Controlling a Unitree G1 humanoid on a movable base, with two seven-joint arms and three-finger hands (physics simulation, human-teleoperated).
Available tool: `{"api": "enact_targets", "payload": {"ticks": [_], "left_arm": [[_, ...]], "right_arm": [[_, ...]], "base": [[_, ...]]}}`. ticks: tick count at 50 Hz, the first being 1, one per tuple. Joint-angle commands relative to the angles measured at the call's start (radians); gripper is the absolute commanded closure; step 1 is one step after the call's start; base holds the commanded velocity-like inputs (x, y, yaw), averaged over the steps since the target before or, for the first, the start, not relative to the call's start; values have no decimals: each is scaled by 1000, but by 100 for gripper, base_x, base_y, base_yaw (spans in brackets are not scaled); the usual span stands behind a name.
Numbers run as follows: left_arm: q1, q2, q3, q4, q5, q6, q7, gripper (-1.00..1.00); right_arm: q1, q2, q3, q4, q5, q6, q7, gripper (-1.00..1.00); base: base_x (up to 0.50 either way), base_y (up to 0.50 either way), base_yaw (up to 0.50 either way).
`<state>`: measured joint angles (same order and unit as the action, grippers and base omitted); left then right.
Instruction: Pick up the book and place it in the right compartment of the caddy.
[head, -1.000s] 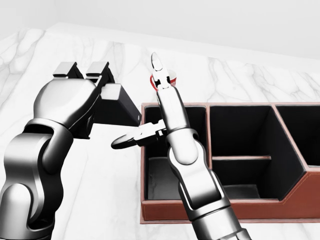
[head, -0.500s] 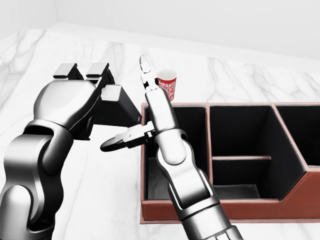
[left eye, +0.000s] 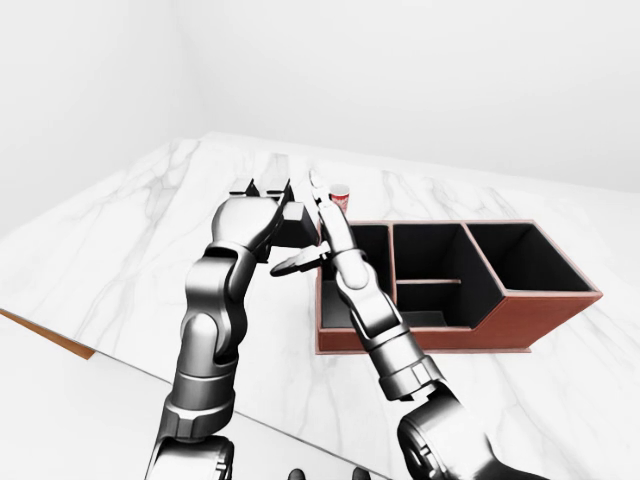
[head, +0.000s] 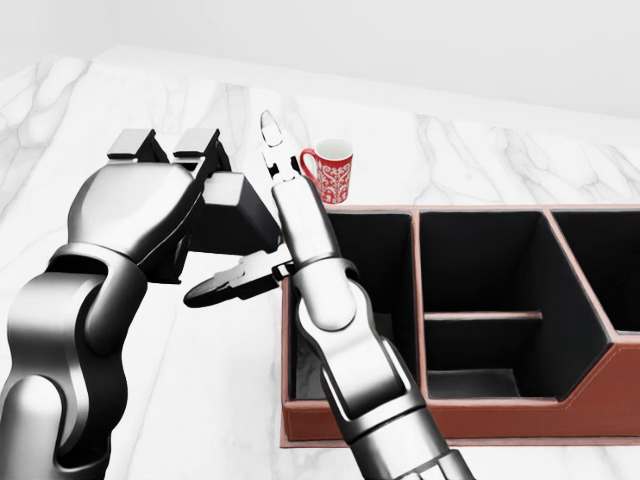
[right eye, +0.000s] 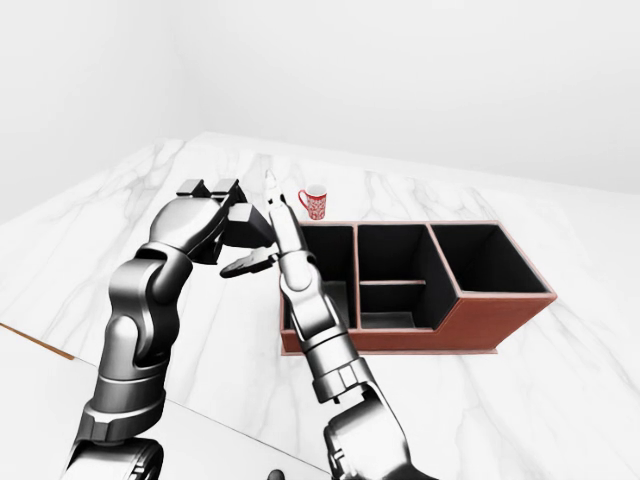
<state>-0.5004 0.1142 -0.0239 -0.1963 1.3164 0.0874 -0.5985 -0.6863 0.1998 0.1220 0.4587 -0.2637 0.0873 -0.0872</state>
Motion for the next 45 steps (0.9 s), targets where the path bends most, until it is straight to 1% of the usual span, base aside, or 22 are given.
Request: {"api": "enact_targets", "payload": {"ticks": [1, 7, 8, 9, 10, 12, 13, 17, 18, 20, 21, 24, 27, 28, 29, 30, 35, 37, 38, 39, 43, 45], "left_arm": [[-1, -5, 7, -30, 42, 0, 5, 100], [-2, -7, 6, -25, 41, 0, 10, 100], [-1, -7, 6, -26, 41, 0, 9, 100], [-2, -7, 6, -27, 41, 0, 8, 100], [-3, -6, 7, -27, 41, 0, 7, 100], [-3, -5, 8, -29, 41, 0, 5, 100], [-4, -4, 9, -28, 40, 0, 6, 100], [-6, -3, 10, -22, 38, 0, 11, 100], [-7, -2, 10, -21, 37, 0, 12, 100], [-8, -2, 10, -22, 37, 0, 10, 100], [-10, -1, 10, -21, 38, 0, 11, 100], [-10, 0, 11, -25, 40, 0, 9, 100], [-9, -1, 10, -30, 42, 0, 5, 100], [-10, 0, 11, -26, 41, 0, 8, 100], [-10, 0, 11, -26, 41, 0, 9, 100], [-11, 0, 11, -26, 41, 0, 8, 100], [-11, 1, 12, -28, 41, 0, 6, 100], [-14, 1, 13, -30, 41, 0, 3, 100], [-16, 2, 13, -30, 40, 0, 2, 100], [-17, 2, 14, -30, 40, 0, 2, 100], [-19, 2, 13, -32, 40, 0, 0, 100], [-20, 2, 13, -34, 40, 0, -2, 100]], "right_arm": [[-6, 11, 5, 17, -9, 0, -2, -100], [-1, 13, 6, 90, -10, 0, -14, -100], [-6, 15, 5, 61, -11, 0, -4, -100], [-2, 16, 6, 61, -11, 0, -3, -68], [-3, 18, 9, 21, -13, 0, 8, 100], [2, 19, 12, 10, -16, 0, 9, 100], [14, 17, 13, 72, -16, 0, -6, 100], [4, 23, 12, 12, -20, 0, 9, 100], [16, 19, 11, 78, -18, 0, -7, 100], [12, 17, 7, 106, -16, -19, -12, 100], [7, 18, 5, 83, -17, 0, -6, 100], [5, 21, 8, 18, -17, 0, 8, 100], [13, 18, 8, 86, -15, 0, -8, 100], [12, 17, 6, 105, -14, -18, -12, 100], [12, 17, 6, 108, -14, -20, -13, 100], [2, 19, 5, 47, -15, 0, 2, 100], [5, 21, 11, 9, -17, 0, 9, 100], [16, 18, 11, 81, -16, -1, -8, 100], [14, 17, 9, 90, -16, -8, -9, 100], [1, 19, 6, 38, -16, 0, 5, 100], [14, 17, 8, 86, -17, -5, -7, 100], [1, 21, 8, 7, -18, 0, 11, 100]], "base": [[0, 0, 0], [0, 0, 0], [0, 0, 0], [0, 0, 0], [0, 0, 0], [0, 0, 0], [0, 0, 0], [0, 0, 0], [0, 0, 0], [0, 0, 0], [0, 0, 0], [0, 0, 0], [0, 0, 0], [0, 0, 0], [0, 0, 0], [0, 0, 0], [0, 0, 0], [0, 0, 0], [0, 0, 0], [0, 0, 0], [0, 0, 0], [0, 0, 0]]}}
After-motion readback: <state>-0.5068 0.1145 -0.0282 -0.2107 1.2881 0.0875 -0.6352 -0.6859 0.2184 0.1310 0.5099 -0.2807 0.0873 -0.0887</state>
